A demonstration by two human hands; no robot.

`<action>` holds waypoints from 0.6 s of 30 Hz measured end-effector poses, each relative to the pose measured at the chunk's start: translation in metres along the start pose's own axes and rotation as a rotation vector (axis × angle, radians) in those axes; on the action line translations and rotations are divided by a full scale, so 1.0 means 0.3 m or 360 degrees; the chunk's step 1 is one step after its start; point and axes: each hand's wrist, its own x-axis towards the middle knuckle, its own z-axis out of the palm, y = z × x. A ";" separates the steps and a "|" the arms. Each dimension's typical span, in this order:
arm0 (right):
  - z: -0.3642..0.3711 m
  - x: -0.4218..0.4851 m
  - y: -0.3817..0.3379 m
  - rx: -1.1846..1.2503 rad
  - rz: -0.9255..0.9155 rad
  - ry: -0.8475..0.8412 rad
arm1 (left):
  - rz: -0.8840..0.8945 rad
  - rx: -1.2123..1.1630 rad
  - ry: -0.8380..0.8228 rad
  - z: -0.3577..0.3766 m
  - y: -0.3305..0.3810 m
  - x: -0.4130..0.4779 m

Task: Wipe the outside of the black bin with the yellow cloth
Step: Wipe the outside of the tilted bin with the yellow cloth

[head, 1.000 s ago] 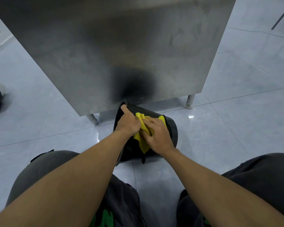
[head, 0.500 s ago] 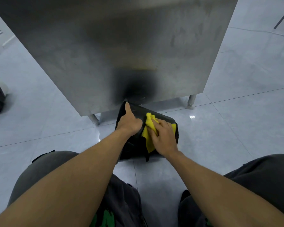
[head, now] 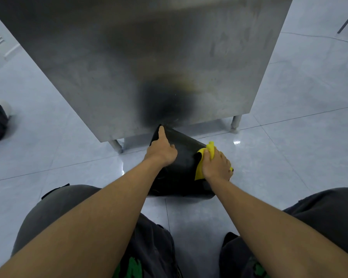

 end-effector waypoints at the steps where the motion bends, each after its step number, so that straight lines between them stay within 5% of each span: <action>1: 0.001 -0.004 0.002 0.0013 0.0039 0.0022 | -0.0008 -0.0014 -0.0005 0.001 0.003 -0.003; 5: 0.020 -0.052 0.002 0.0008 -0.0561 0.0169 | -0.0080 -0.0115 0.0016 0.006 0.006 0.004; 10: 0.034 -0.108 -0.075 0.0084 -0.1365 -0.0104 | -0.0204 -0.0463 0.0169 0.012 0.010 0.026; 14: 0.036 -0.101 -0.062 0.0159 -0.1186 -0.0074 | -0.0154 -0.0521 0.0186 -0.001 0.016 0.023; 18: 0.027 -0.050 -0.027 0.0033 -0.0574 0.0042 | -0.0072 -0.0418 0.0113 0.005 0.004 0.016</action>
